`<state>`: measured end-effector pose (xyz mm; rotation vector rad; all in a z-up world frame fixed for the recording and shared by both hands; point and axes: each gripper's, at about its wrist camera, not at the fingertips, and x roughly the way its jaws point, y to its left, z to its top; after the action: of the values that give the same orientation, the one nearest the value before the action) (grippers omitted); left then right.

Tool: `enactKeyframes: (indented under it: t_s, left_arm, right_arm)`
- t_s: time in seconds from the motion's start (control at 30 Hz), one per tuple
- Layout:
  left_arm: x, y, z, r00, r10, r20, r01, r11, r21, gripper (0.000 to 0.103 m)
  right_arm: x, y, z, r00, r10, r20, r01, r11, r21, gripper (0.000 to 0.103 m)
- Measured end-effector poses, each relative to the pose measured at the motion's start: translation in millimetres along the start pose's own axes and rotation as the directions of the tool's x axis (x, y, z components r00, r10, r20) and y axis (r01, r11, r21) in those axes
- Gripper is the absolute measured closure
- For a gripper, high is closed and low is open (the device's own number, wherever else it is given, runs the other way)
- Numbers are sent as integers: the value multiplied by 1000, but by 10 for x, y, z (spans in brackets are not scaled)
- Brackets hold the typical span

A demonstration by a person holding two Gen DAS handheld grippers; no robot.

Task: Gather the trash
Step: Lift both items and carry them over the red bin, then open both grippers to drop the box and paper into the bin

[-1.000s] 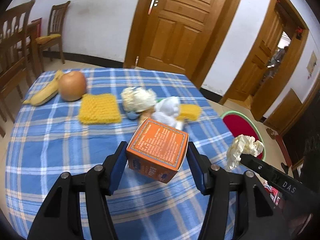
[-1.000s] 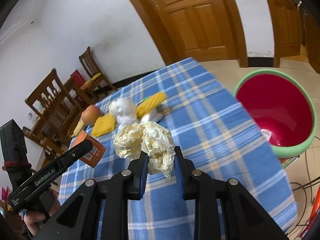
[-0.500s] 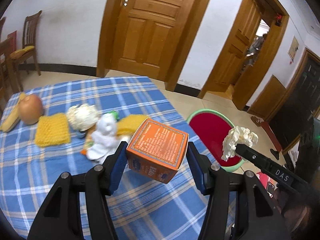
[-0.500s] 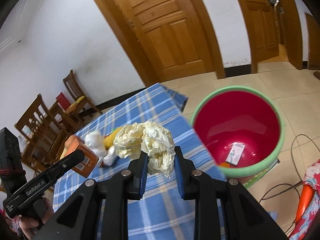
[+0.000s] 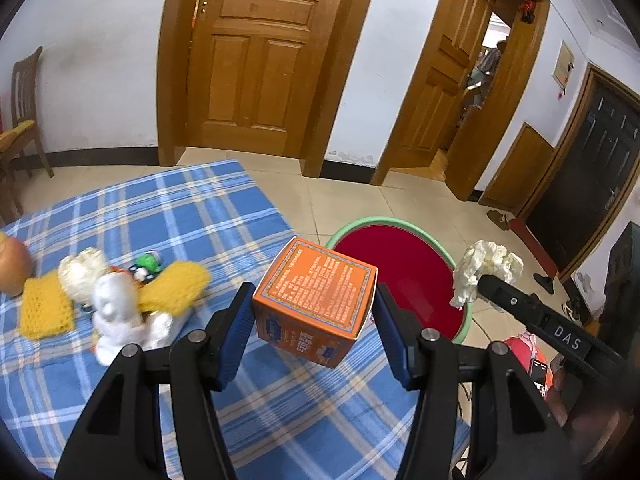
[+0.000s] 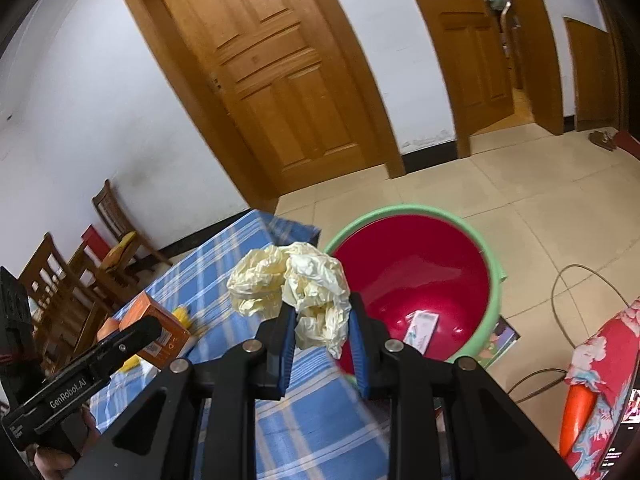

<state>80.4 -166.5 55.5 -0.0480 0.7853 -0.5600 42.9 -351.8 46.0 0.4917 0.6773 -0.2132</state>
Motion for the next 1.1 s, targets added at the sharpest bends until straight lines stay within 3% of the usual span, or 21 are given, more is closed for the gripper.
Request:
enactKeyframes:
  t_s: [0.83, 1.0, 1.1]
  left_arm:
    - [1051, -684, 47, 992, -32, -121, 51, 987, 153, 44]
    - [1108, -740, 42, 993, -10, -120, 32, 982, 184, 33]
    - [1097, -751, 43, 993, -7, -117, 29, 982, 188, 33]
  right_arm:
    - [146, -610, 113, 995, -96, -8, 96, 992, 85, 76]
    - [194, -678, 106, 994, -105, -23, 107, 989, 99, 76]
    - [209, -698, 110, 994, -108, -25, 110, 988, 104, 76]
